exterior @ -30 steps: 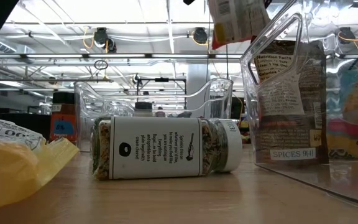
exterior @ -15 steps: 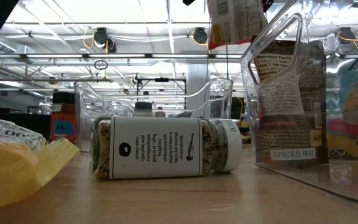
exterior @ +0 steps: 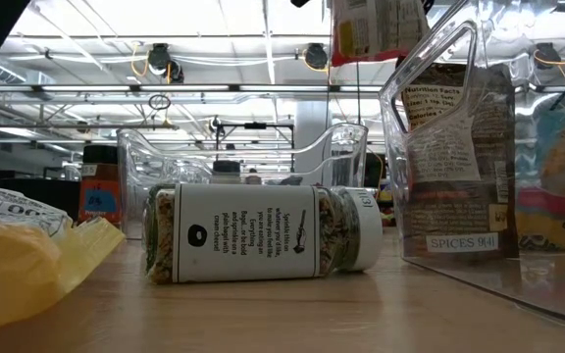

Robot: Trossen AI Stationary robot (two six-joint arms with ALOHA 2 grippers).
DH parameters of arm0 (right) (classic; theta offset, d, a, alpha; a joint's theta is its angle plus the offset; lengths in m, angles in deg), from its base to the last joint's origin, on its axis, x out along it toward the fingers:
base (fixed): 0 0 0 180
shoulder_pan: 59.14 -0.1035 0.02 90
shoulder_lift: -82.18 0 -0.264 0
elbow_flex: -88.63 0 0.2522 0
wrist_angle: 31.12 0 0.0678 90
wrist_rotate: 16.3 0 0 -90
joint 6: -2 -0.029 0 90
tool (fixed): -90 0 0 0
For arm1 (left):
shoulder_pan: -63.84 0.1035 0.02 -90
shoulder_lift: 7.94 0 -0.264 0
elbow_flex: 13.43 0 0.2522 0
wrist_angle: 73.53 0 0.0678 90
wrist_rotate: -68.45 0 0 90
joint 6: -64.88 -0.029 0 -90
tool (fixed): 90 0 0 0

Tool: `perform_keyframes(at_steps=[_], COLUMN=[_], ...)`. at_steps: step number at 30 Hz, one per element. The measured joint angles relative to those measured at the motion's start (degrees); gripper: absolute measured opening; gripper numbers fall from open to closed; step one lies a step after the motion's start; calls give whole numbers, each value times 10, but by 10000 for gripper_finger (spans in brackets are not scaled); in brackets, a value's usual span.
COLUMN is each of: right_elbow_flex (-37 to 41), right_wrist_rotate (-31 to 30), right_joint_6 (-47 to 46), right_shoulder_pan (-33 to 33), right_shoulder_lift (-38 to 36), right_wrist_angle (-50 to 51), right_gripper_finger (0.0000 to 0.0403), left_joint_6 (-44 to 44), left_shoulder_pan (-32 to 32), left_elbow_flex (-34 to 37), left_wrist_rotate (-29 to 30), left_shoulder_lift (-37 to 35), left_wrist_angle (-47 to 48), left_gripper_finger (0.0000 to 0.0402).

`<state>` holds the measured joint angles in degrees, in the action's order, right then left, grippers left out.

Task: Pick & Place Food Item
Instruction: Put the orange noodle pack into the top transparent bin

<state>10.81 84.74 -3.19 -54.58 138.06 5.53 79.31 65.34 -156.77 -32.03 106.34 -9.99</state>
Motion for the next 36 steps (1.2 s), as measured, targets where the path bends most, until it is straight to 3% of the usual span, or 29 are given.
perform_keyframes(at_steps=[9,15,22,27,36], right_elbow_flex=[0,0,1,1,1], right_wrist_rotate=[-64,-113,-158,-158,-158], right_joint_6=[5,17,14,13,-12], right_shoulder_pan=[0,0,2,1,1], right_shoulder_lift=[-25,-64,-98,-106,-94], right_wrist_angle=[-6,-7,2,21,39], right_gripper_finger=[122,158,166,160,160], left_joint_6=[12,7,26,50,193], left_shoulder_pan=[18,50,96,130,199], left_elbow_flex=[0,0,0,0,0], left_wrist_rotate=[3,72,159,239,376], left_shoulder_lift=[-20,-70,-150,-210,-289], left_wrist_angle=[24,93,198,274,401], left_gripper_finger=[2,2,2,2,1])
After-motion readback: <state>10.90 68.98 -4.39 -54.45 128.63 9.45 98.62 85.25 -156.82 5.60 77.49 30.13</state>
